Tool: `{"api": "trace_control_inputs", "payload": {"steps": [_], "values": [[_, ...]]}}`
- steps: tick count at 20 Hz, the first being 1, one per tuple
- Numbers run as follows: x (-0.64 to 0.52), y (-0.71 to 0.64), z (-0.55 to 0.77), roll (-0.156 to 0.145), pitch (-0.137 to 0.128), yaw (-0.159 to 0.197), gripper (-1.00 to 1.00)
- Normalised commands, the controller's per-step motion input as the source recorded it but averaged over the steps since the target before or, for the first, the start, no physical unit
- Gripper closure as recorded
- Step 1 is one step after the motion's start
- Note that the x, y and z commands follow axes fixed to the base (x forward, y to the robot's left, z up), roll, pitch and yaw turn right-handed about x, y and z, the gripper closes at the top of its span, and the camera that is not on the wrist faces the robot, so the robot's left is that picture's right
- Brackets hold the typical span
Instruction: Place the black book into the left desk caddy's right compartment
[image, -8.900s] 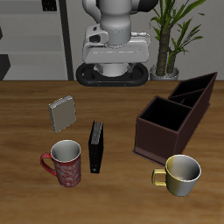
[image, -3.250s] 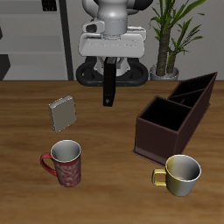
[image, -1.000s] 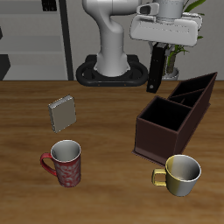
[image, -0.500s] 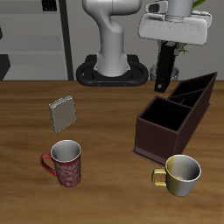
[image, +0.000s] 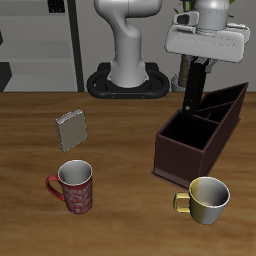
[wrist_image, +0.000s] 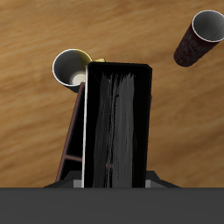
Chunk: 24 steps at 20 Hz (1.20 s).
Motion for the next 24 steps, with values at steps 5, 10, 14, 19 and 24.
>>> {"api": "trace_control_inputs", "payload": {"steps": [5,10,14,19,24], "values": [[-0.02,0.11,-0.08,0.018,0.006,-0.005,1.0],[0.03,0.01,0.04,0.01,-0.038,0.038,1.0],[0.14,-0.08,-0.12,0.009,0.007,0.015,1.0],[0.11,-0.05,-0.19,-0.01,0.022,0.01,1.0],[0.05,0.0,-0.19,0.014,0.032,0.009,1.0]]}}
